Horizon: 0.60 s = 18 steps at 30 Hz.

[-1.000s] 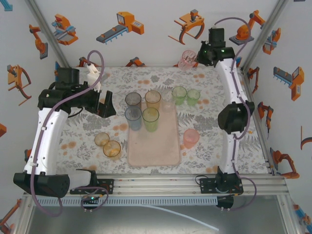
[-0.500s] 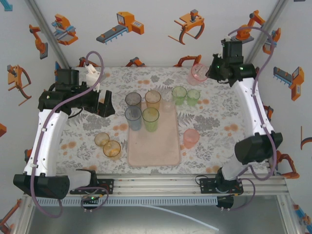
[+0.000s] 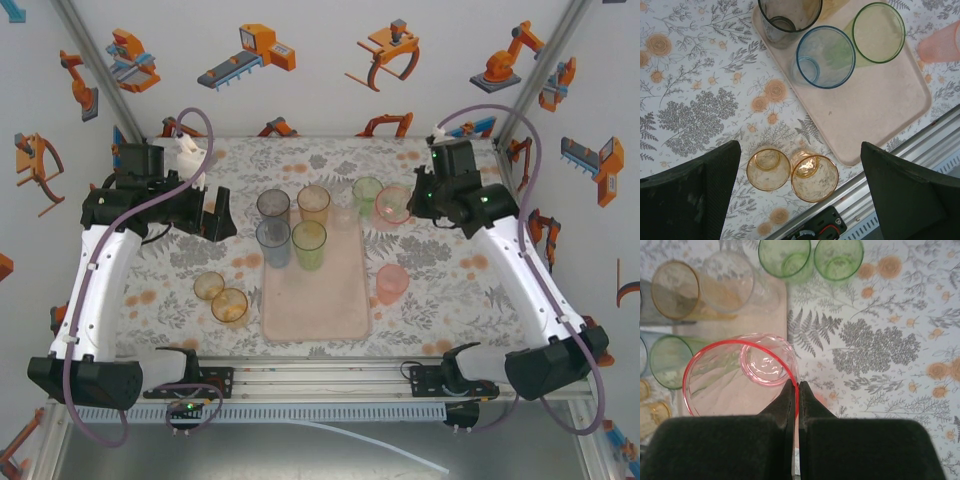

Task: Place the glasses into the tray

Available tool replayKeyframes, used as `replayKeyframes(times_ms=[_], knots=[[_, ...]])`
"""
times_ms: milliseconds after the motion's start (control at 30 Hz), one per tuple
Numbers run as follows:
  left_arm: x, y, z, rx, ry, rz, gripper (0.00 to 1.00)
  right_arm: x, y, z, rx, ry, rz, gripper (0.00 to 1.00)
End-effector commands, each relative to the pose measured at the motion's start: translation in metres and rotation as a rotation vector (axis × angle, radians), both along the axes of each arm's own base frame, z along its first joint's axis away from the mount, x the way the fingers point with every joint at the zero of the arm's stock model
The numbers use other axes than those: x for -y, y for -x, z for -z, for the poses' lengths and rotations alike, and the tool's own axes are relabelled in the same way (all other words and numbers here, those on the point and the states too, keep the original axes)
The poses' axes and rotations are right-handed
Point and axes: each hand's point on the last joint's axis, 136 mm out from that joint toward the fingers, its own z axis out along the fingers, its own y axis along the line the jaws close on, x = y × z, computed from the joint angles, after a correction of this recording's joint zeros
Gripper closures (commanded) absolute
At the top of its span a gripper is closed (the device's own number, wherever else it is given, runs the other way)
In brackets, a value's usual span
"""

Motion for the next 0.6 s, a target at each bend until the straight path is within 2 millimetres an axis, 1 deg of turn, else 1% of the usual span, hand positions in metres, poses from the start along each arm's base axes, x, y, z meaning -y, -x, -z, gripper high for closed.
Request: replayKeyframes(times_ms=[0,133,300,467,567], knots=[[-0.001,0.003,-0.005,0.017,0.013,-0.013,0.03,-0.011,0.003,0.004,0.025,0.016,-0.007,1.00],[-0.002,0.005,-0.006,0.022,0.015,-0.012,0.03,-0.032,0.006,0.021,0.005,0.045,-0.041,1.00],[-0.002,0.010,-0.013,0.039,0.021,-0.008,0.03,-0.056,0.005,0.034,0.001,0.077,-0.071,1.00],[-0.002,0.017,-0.020,0.060,0.033,-0.001,0.03,-0.070,0.000,0.052,-0.019,0.074,-0.074,1.00],[-0.002,0.021,-0.024,0.071,0.041,0.002,0.03,-0.073,-0.005,0.062,-0.031,0.081,-0.060,1.00]])
